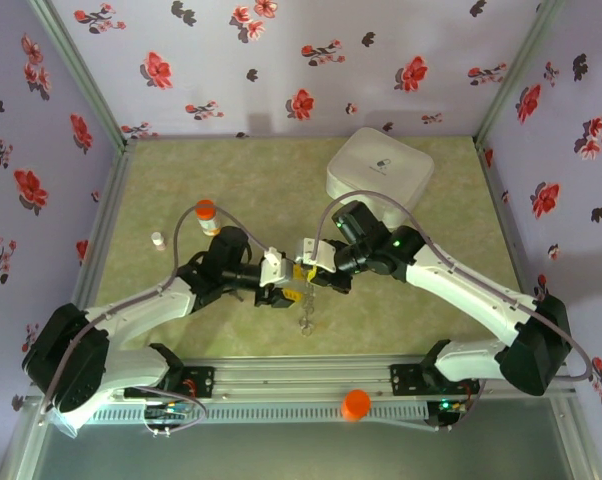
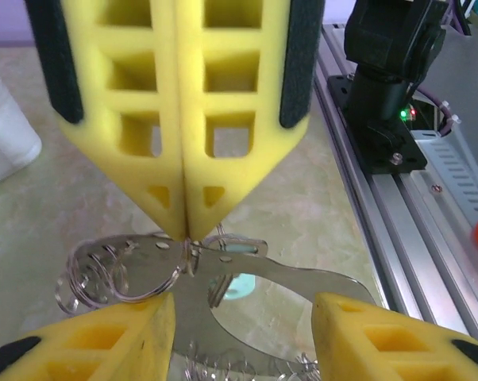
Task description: Put the keys on the keyring
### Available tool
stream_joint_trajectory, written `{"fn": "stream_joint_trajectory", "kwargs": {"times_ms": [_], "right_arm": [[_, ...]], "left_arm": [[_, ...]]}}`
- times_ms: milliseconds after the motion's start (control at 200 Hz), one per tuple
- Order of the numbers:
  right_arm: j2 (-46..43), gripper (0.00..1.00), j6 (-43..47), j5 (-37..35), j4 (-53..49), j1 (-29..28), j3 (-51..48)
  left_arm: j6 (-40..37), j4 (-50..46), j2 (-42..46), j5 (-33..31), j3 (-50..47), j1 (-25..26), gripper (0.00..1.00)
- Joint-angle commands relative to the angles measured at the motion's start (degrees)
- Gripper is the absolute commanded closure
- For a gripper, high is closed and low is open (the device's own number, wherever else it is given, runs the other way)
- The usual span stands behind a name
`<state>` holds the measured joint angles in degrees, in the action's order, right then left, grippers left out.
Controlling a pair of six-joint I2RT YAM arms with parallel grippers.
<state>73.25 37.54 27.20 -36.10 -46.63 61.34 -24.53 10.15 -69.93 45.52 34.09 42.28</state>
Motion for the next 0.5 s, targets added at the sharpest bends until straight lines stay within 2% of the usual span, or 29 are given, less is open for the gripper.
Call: {"fn": "stream_joint_trajectory", "kwargs": {"times_ms": [0, 185, 495], "right_arm": [[-0.6, 1.0, -0.1, 1.8, 1.7, -0.9, -0.1], [-0.4, 1.0, -0.4, 2.4, 2.9, -1.2, -0.3], [-0.5, 1.0, -1.3, 1.7, 4.1, -1.6, -0.8]], "left_arm": [[2.0, 5.9, 0.8, 0.4, -1.0, -0.5, 0.52], [4.9, 11.3, 0.1, 1.4, -2.1, -0.6, 0.54], [4.5, 10.4, 0.0, 2.2, -1.7, -0.6, 0.87]]}}
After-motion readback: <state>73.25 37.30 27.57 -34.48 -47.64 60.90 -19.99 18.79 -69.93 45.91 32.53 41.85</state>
